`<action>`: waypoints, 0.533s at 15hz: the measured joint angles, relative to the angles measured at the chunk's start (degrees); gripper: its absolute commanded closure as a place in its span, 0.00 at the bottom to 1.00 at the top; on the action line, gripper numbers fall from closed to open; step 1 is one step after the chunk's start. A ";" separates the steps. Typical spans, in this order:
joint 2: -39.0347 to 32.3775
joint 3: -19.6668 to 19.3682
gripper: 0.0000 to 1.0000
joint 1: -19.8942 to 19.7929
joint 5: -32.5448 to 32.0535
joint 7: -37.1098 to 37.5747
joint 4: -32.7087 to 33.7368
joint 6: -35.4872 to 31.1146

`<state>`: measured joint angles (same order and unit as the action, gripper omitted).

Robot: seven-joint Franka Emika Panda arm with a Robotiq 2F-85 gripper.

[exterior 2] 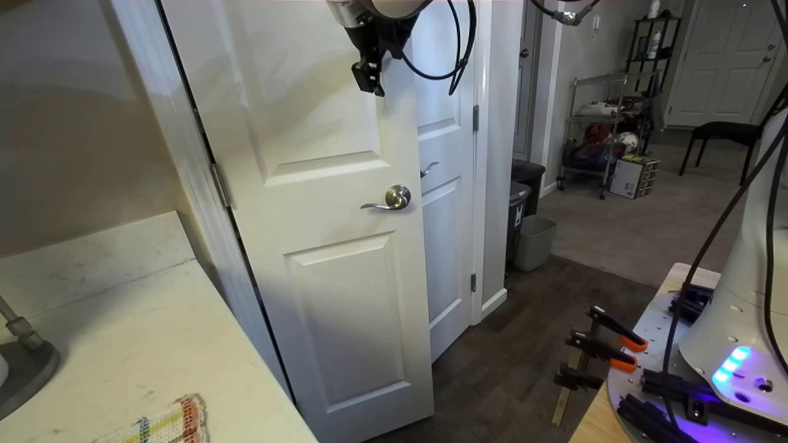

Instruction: Close the door on the left

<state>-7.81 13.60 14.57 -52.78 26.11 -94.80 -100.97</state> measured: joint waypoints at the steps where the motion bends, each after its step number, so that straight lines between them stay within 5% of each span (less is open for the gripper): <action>1: -0.37 -0.15 0.00 0.01 -0.61 0.00 0.22 -0.01; 8: -5.30 -2.32 0.00 -0.02 -6.08 -0.87 3.23 -2.11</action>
<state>-13.11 11.28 14.55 -58.85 25.24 -91.58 -103.08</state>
